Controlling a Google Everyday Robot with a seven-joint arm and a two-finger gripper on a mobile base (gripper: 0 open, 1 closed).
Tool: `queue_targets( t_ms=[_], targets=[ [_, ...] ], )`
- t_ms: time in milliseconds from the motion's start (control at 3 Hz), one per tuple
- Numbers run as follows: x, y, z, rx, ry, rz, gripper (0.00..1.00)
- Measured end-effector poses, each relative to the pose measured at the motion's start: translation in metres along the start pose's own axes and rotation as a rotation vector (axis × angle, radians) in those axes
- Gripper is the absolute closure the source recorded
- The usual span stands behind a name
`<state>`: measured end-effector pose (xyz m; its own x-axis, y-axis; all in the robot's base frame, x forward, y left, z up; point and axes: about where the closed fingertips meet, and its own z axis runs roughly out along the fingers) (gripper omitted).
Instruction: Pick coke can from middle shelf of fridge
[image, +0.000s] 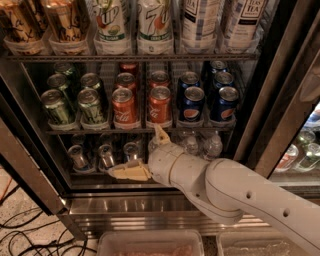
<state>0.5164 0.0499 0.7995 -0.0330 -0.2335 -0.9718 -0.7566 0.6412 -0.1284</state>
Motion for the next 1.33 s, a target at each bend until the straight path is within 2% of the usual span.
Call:
queue_targets(
  t_ms=[333, 1000, 1333],
  targets=[
    [-0.011, -0.001, 0.005, 0.014, -0.019, -0.004, 0.0],
    [-0.028, -0.004, 0.012, 0.001, -0.002, -0.031, 0.0],
    [-0.036, -0.014, 0.013, 0.003, 0.002, -0.04, 0.0]
  ],
)
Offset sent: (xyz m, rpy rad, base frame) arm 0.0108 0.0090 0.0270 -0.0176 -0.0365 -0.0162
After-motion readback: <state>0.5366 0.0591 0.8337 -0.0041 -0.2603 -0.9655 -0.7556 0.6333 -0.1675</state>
